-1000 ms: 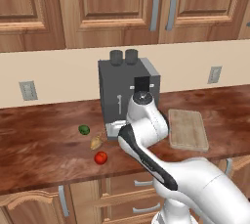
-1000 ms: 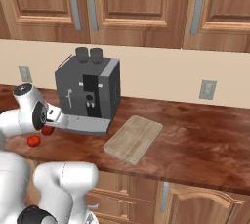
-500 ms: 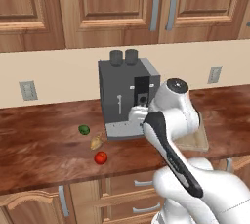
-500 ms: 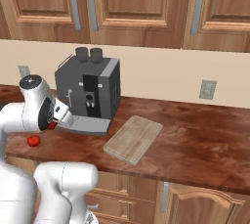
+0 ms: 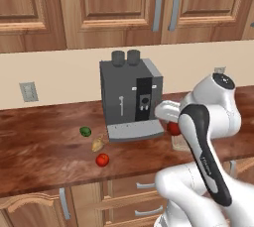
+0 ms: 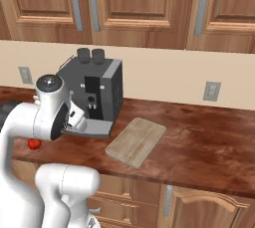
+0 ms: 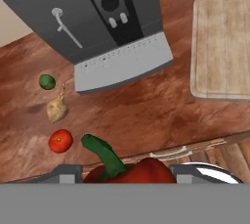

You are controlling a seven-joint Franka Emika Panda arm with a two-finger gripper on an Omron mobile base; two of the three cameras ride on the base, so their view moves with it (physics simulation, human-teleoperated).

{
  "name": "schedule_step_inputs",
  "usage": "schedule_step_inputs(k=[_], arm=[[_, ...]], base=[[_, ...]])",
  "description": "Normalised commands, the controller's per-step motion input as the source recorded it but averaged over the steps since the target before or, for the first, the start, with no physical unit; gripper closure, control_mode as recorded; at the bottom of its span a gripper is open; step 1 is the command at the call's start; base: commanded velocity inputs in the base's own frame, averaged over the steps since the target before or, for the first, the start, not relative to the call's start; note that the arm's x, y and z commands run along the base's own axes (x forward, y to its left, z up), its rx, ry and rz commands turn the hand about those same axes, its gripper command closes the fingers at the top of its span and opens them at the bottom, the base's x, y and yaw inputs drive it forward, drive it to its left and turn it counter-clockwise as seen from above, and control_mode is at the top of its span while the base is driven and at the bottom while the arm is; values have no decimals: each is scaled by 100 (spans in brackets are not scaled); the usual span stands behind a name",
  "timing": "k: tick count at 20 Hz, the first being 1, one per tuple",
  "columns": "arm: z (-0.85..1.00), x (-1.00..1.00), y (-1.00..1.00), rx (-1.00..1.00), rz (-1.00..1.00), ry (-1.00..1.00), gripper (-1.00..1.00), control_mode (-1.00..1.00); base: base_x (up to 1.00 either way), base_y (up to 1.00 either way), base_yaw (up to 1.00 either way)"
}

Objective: Place the avocado, onion, tomato, and bell pepper on the cutting board.

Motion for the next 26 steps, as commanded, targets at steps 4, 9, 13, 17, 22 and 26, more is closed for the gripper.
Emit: schedule_step_inputs(k=[4,9,13,17,22,26], arm=[[53,-24,-34,1,0,0,100,-100],[46,-4,-33,0,0,0,100,-100],[2,0,-45,0,0,0,100,-100],[0,2,-54,0,0,2,100,-100],[0,25,-34,0,0,3,100,-100],[0,51,-22,0,0,9,100,-100]], base=[[0,0,0],[0,0,0],[0,0,0],[0,0,0],[0,0,0],[0,0,0]])
